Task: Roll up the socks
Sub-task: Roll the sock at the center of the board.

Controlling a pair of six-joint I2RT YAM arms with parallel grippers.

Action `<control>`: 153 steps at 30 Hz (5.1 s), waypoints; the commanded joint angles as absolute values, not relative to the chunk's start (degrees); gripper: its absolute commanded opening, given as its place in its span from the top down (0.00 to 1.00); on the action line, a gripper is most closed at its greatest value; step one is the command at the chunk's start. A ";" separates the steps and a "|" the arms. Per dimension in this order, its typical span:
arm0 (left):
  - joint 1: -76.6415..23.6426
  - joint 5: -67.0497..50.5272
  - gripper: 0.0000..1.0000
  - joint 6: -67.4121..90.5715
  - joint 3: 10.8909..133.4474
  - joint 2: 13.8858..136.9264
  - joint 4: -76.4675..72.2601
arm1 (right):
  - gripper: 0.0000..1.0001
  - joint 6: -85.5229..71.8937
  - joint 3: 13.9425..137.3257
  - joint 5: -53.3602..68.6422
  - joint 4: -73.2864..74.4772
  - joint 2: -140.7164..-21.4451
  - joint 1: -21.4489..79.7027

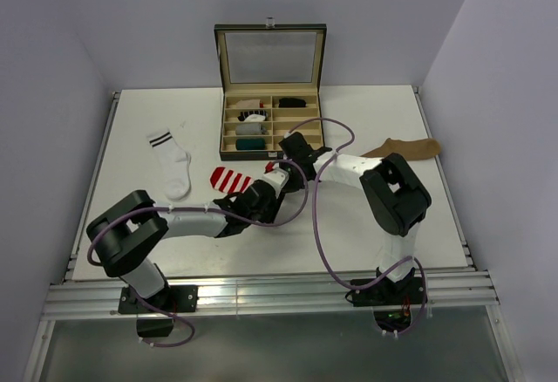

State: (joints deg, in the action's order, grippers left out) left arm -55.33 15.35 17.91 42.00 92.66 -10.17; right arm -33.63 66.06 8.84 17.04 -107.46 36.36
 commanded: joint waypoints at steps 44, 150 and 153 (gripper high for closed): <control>-42.46 -4.91 0.99 36.46 44.30 88.33 -1.49 | 0.47 -46.67 43.77 15.11 -15.73 -92.72 29.79; -30.67 -8.26 0.64 46.76 45.09 99.41 -14.23 | 1.00 -23.11 71.63 0.09 28.03 -112.06 38.50; -31.02 -8.35 0.63 45.71 44.30 97.30 -14.85 | 1.00 -23.03 71.72 -1.67 28.30 -112.50 38.50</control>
